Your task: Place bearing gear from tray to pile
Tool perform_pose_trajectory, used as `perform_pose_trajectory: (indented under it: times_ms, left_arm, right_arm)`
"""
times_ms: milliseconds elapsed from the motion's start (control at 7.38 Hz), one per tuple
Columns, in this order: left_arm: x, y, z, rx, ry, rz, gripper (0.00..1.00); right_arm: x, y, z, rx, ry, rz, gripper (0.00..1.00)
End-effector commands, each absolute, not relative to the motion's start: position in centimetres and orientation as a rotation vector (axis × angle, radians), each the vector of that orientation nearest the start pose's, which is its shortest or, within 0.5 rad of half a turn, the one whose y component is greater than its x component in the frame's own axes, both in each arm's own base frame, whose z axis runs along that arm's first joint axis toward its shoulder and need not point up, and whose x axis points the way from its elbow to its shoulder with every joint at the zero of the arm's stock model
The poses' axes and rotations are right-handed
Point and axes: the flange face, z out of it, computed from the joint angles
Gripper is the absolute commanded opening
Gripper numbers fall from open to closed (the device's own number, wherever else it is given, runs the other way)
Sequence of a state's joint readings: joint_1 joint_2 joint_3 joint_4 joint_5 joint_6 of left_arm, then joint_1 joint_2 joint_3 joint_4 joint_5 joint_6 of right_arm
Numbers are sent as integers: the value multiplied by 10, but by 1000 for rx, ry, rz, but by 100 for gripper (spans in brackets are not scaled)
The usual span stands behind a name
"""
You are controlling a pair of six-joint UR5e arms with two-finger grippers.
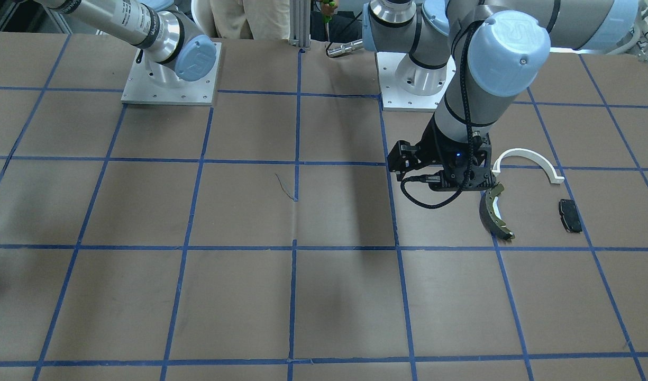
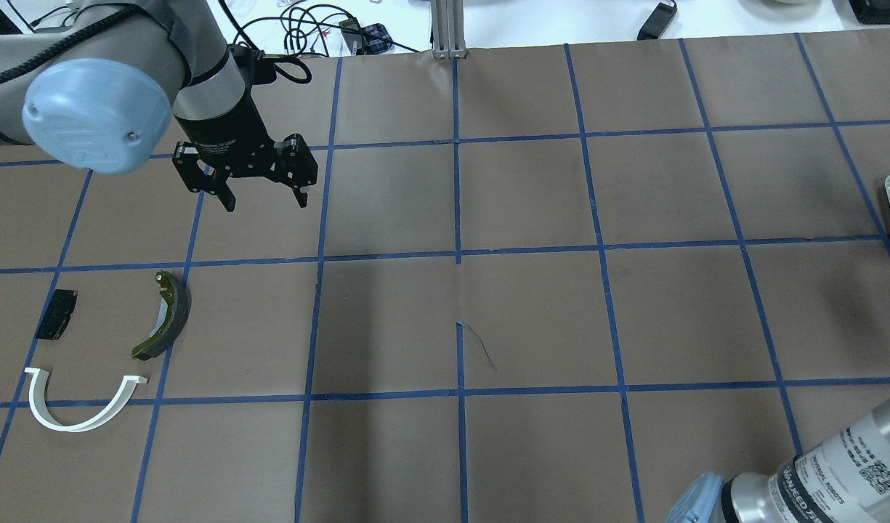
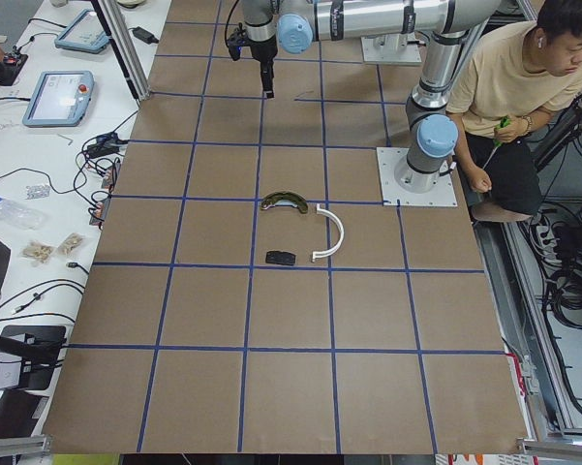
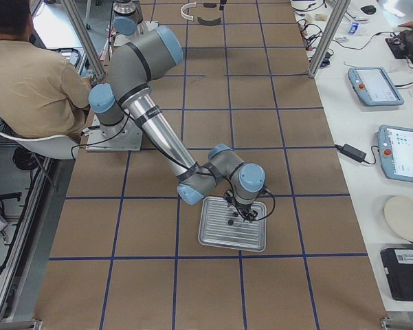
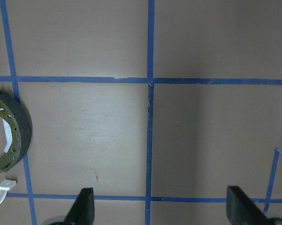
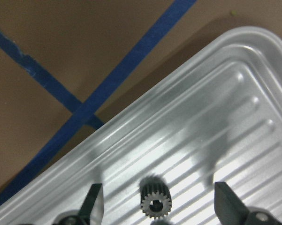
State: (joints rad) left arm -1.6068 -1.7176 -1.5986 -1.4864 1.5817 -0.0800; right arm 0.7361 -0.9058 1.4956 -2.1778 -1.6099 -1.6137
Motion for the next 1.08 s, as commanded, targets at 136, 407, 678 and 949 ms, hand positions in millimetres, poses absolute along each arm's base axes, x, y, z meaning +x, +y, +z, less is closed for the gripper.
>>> perform_pose_trajectory:
  times_ms: [136, 407, 678, 949]
  left_arm:
    - [-169, -540, 408, -108, 3129, 47, 100]
    - [-166, -550, 424, -120, 3135, -1, 100]
    - [-166, -556, 428, -120, 3130, -4, 100]
    - [-169, -551, 424, -113, 3134, 11, 100]
  right_arm:
    - [-427, -558, 180, -1202, 2942, 49, 42]
    - [-427, -558, 180, -1198, 2944, 49, 14]
    - [-428, -560, 204, -1156, 2994, 24, 0]
    - [-368, -584, 263, -868, 3102, -130, 0]
